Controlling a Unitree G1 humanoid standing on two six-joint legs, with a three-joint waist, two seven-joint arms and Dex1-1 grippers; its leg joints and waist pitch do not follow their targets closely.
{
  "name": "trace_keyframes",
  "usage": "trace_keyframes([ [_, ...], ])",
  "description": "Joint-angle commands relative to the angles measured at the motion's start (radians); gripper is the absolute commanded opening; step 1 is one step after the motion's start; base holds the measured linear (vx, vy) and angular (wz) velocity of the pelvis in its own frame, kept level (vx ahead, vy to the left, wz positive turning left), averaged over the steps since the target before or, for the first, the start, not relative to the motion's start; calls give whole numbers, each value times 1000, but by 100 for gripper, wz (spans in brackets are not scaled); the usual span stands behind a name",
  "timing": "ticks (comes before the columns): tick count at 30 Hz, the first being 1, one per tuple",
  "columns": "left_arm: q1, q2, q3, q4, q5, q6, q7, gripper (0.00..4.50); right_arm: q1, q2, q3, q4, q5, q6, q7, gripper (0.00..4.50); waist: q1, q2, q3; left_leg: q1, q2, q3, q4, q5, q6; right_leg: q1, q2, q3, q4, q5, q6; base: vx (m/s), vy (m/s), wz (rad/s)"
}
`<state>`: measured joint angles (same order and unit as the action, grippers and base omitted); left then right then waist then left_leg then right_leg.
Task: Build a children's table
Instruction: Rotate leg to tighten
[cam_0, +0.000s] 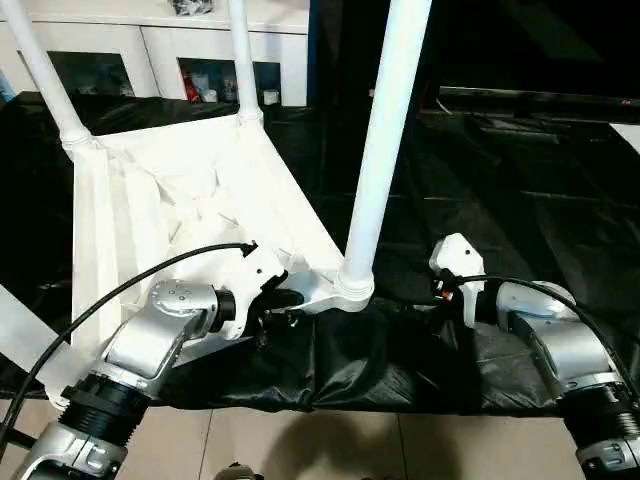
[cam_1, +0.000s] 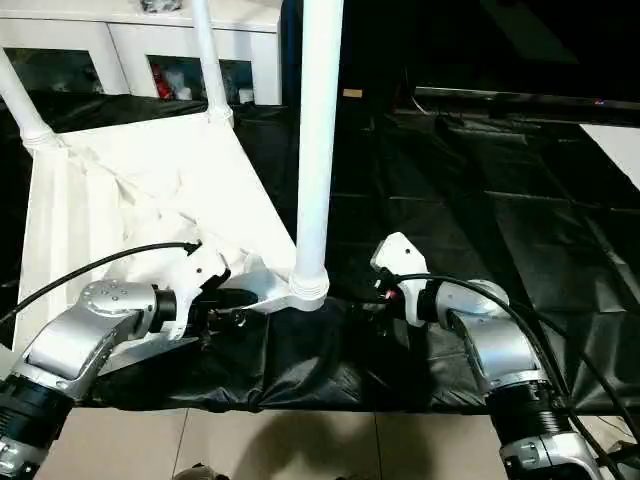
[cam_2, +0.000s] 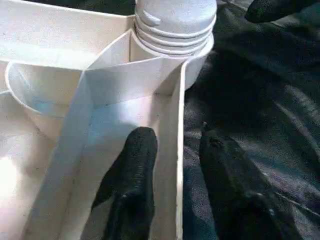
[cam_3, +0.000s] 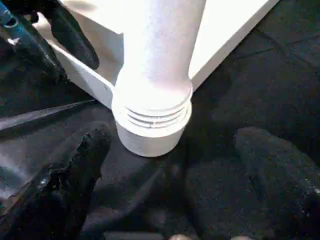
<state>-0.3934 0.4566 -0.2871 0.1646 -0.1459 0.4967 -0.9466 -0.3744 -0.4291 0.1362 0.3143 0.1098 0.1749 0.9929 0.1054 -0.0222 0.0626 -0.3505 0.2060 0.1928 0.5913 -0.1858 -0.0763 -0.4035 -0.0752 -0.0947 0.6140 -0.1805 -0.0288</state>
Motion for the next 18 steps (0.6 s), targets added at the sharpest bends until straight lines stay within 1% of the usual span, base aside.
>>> trace_keyframes([
  [1,-11,11,-15,29,14,7,-7,136,-24,5,11,-18,0,5,11,450,0,-2,-69,1,26,-16,-64,-176,39,55,-69,57,-80,-276,-148,0,0,0],
  [4,-15,16,-17,42,16,5,-9,112,-34,9,17,-9,2,3,11,450,-2,-1,-68,2,26,-17,-65,-188,36,53,-70,57,-83,-302,-141,0,0,0],
  [5,-16,16,-17,46,16,3,-10,112,-40,12,19,-3,1,-1,10,450,-2,-1,-67,3,26,-17,-65,-191,34,53,-71,57,-84,-311,-140,0,0,0],
  [6,-16,17,-15,48,15,2,-12,94,-46,15,21,3,2,-3,11,450,-3,-1,-67,3,26,-17,-65,-192,33,53,-70,57,-84,-313,-139,0,0,0],
  [8,-16,19,-12,52,13,0,-18,77,-54,20,25,12,1,-8,14,450,-3,-2,-68,3,26,-17,-65,-187,32,53,-70,57,-83,-302,-143,0,0,0],
  [9,-15,20,-8,56,10,-2,-25,77,-61,24,30,20,2,-12,21,450,-3,-2,-68,3,26,-17,-65,-187,33,53,-70,57,-83,-301,-144,0,0,0],
  [12,-14,20,-3,59,6,-3,-32,51,-70,29,35,33,1,-16,24,450,-4,-1,-69,3,27,-18,-65,-184,32,54,-71,58,-81,-293,-148,0,0,0],
  [14,-14,22,-2,61,4,-4,-36,33,-76,32,39,42,0,-20,29,450,-4,-1,-70,3,26,-16,-64,-176,34,54,-70,58,-78,-267,-157,0,0,0],
  [18,-12,25,-2,66,-1,-6,-51,16,-94,46,55,77,-4,-30,40,450,-5,0,-70,2,26,-16,-64,-179,35,55,-71,58,-79,-271,-161,0,0,0],
])
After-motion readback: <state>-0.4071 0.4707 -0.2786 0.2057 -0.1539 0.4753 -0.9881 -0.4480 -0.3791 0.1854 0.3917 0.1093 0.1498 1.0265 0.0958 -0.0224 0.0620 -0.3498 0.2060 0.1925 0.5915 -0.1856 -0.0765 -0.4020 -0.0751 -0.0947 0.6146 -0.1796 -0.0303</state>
